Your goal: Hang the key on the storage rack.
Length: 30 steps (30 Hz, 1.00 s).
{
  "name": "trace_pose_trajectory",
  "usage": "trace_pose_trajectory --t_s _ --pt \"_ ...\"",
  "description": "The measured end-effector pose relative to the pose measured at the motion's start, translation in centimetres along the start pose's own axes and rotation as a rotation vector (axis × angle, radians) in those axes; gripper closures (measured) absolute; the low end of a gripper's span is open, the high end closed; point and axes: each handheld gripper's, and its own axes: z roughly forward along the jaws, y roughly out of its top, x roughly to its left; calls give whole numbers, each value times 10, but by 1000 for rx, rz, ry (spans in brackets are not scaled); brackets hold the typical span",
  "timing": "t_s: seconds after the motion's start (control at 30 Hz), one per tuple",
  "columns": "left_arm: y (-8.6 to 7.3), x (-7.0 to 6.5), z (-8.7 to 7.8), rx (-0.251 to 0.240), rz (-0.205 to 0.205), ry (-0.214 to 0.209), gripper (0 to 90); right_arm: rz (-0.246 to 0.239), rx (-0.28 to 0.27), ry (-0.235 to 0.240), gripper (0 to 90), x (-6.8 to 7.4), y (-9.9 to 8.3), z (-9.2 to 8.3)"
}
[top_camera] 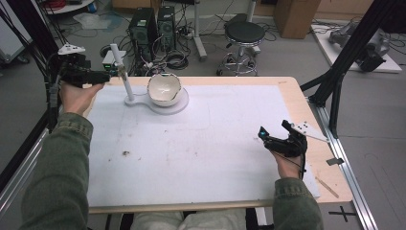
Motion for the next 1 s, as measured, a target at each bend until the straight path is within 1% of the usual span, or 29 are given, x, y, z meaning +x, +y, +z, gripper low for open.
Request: trace_pose_trajectory --t_s 0.1,0.27,0.37,0.53,0.67,0.7,0.77,0.87,1.0 --pt "-5 0 -2 -11 -8 -5 42 -8 -1 2 6 0 0 0" --pt "-17 -1 -4 -2 -7 -6 42 -8 -2 1 6 0 0 0" --pt "-23 -1 -6 -11 -21 -12 42 -12 -2 0 6 0 0 1" --pt "-34 -1 -8 -11 -27 -2 42 -9 0 -1 6 0 0 0" --pt "-42 -1 -9 -7 -33 -6 42 -10 -1 -1 6 0 0 0" --pt "-44 -2 -10 -6 -34 -3 42 -10 -1 -1 6 0 0 0" --pt "-49 -4 -10 -15 -44 -17 42 -3 -2 -1 6 0 0 0" --pt "-55 -10 -11 -11 -34 -27 42 -4 -4 -2 6 -1 0 -1" --pt "-61 -16 -13 -17 -34 -38 42 -1 -5 -1 6 -1 0 -1"
